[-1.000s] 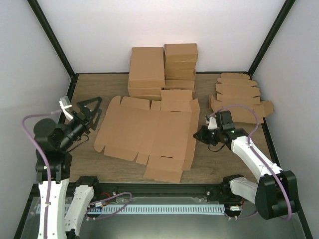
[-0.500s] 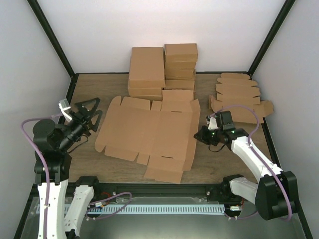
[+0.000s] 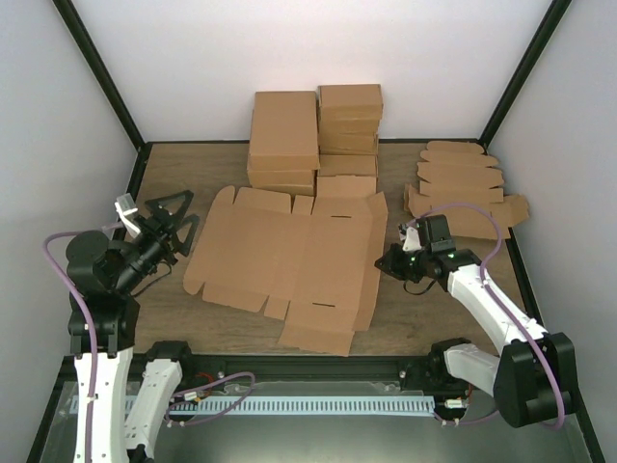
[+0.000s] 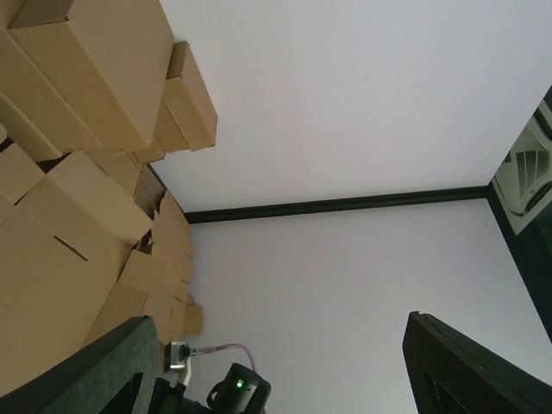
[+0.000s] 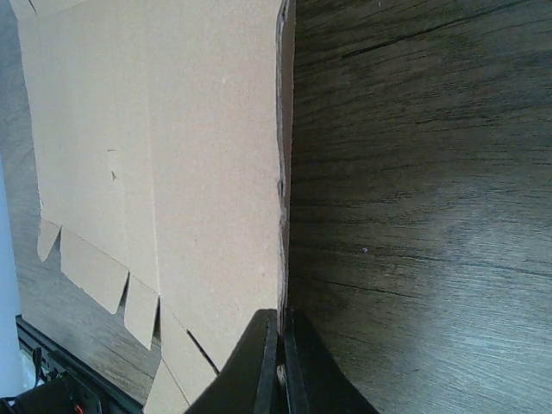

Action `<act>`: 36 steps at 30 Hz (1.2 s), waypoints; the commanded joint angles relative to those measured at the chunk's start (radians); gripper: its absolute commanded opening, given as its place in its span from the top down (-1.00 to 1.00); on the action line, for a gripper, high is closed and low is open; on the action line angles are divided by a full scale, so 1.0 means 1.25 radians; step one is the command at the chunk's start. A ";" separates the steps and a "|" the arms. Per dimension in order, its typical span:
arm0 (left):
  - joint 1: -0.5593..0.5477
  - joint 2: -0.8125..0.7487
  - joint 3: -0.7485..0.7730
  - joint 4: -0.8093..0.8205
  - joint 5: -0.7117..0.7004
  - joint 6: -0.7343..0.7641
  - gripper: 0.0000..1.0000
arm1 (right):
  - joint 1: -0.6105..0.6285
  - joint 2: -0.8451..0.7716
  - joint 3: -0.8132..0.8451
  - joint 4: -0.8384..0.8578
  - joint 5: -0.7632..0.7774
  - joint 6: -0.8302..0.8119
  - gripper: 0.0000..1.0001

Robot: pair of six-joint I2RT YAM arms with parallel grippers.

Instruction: Fold the paper box

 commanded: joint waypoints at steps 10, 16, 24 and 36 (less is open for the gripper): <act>0.002 -0.018 0.021 -0.060 -0.099 0.147 -0.79 | -0.003 -0.041 0.098 -0.084 0.002 -0.030 0.99; 0.001 -0.040 0.015 -0.102 -0.185 0.300 -0.94 | -0.001 -0.074 0.173 -0.138 0.002 -0.050 0.99; 0.001 -0.014 -0.036 -0.011 -0.078 0.401 -1.00 | 0.066 -0.045 0.251 -0.182 0.014 -0.074 0.99; 0.001 0.010 -0.015 -0.018 -0.013 0.608 -1.00 | 0.241 0.015 0.442 -0.294 0.138 -0.103 0.99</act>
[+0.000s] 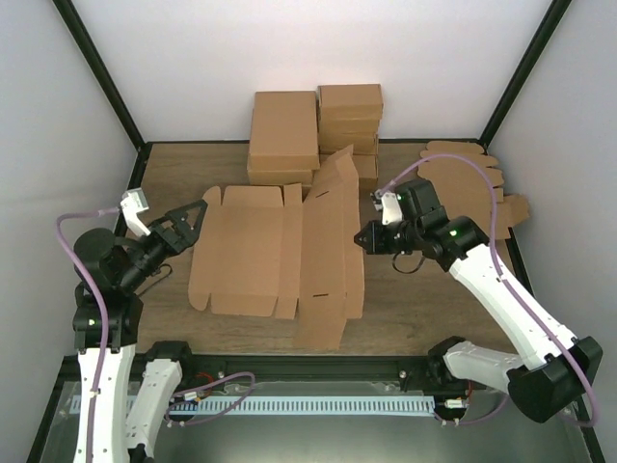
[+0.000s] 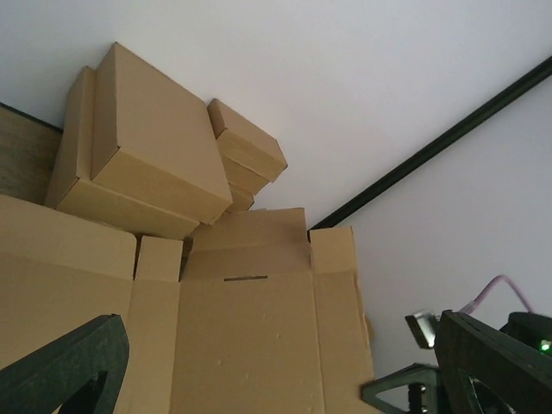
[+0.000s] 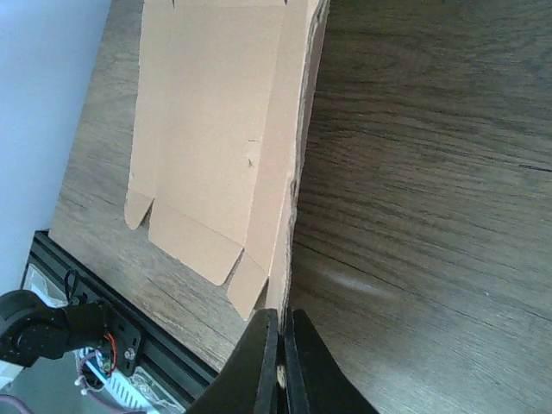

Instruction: Fold the paper box

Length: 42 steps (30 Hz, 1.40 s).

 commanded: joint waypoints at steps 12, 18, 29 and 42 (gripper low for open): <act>0.001 0.035 0.027 -0.069 -0.006 0.153 -1.00 | 0.018 -0.119 0.137 -0.121 0.163 0.042 0.99; 0.001 0.045 0.048 -0.077 -0.014 0.170 -1.00 | 0.018 -0.138 0.147 -0.060 -0.078 -0.046 0.99; 0.001 0.052 0.139 -0.117 -0.076 0.231 -1.00 | 0.018 -0.160 0.164 0.064 -0.395 -0.083 0.99; 0.001 0.019 0.290 -0.143 -0.107 0.252 -1.00 | 0.018 0.001 0.334 -0.039 -0.232 -0.142 0.99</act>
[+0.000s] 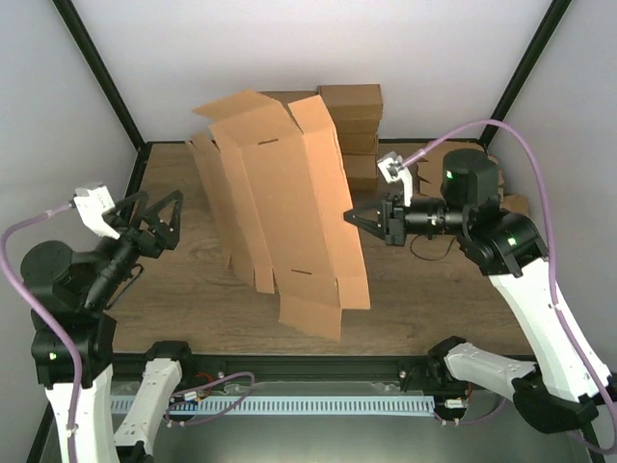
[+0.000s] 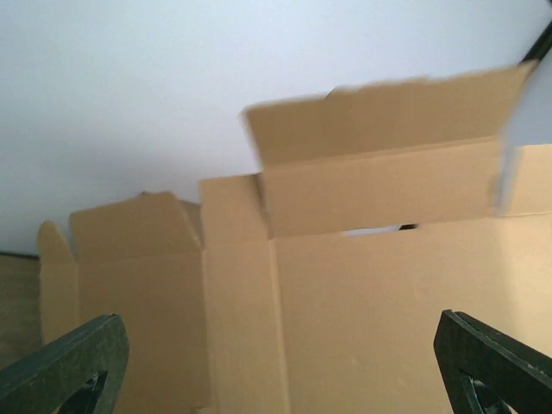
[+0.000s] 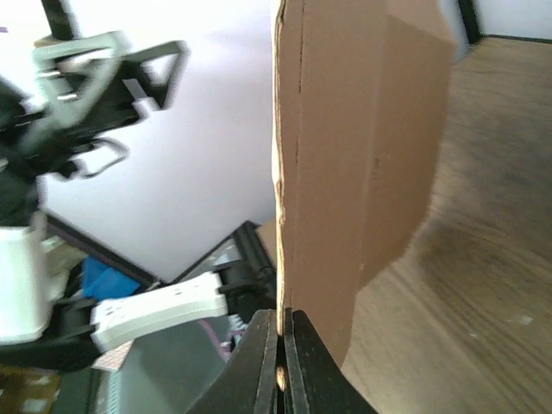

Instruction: Fold the paper box

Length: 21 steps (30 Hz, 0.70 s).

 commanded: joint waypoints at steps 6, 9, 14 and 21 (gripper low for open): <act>0.002 -0.047 -0.055 0.039 -0.037 0.016 -1.00 | 0.005 0.174 0.037 -0.120 0.471 -0.047 0.99; 0.001 -0.042 -0.068 0.023 -0.066 0.020 -1.00 | 0.005 0.212 0.027 -0.108 0.600 -0.045 0.99; 0.001 -0.016 -0.097 0.015 -0.077 0.029 -1.00 | 0.006 0.267 0.021 -0.054 0.636 -0.107 0.98; 0.001 0.047 -0.209 0.012 -0.096 0.028 -1.00 | 0.097 0.368 0.063 -0.057 0.756 -0.136 0.97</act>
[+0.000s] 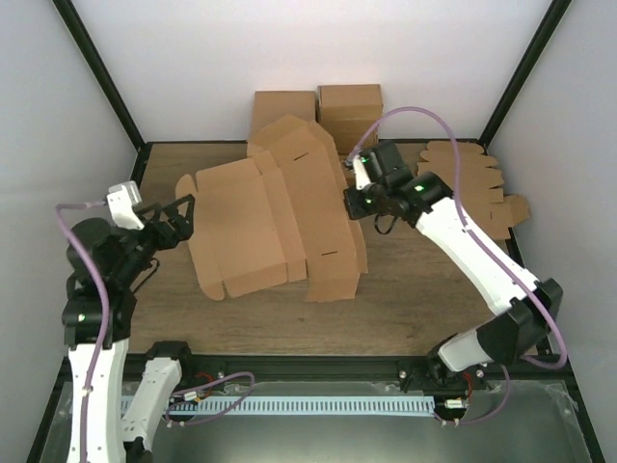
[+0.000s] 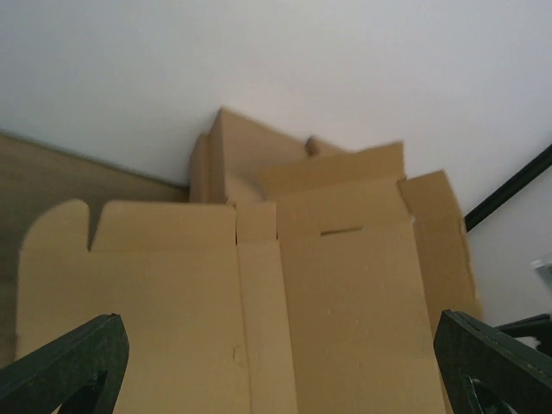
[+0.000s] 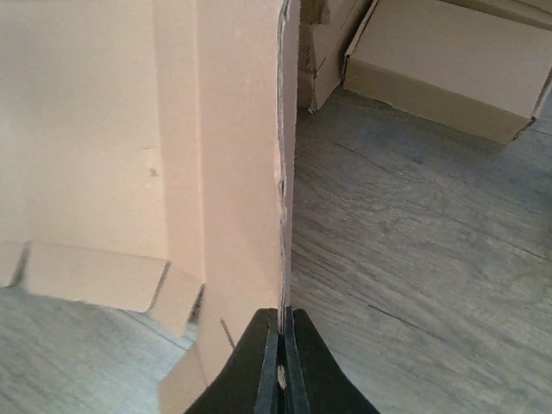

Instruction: Fold the paper box

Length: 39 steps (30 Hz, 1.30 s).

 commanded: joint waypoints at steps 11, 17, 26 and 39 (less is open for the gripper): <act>0.005 0.153 -0.287 0.162 -0.142 -0.040 -1.00 | 0.133 0.059 0.033 0.081 0.240 -0.018 0.98; 0.016 0.236 -0.239 0.242 -0.274 -0.042 -1.00 | 0.153 0.076 0.041 0.066 0.273 -0.030 0.98; 0.063 0.565 0.027 0.176 -0.287 -0.023 0.82 | 0.162 0.045 0.022 0.087 0.272 -0.028 0.98; 0.083 0.841 0.245 0.138 -0.270 -0.003 0.93 | 0.168 0.035 0.011 0.083 0.271 -0.020 0.98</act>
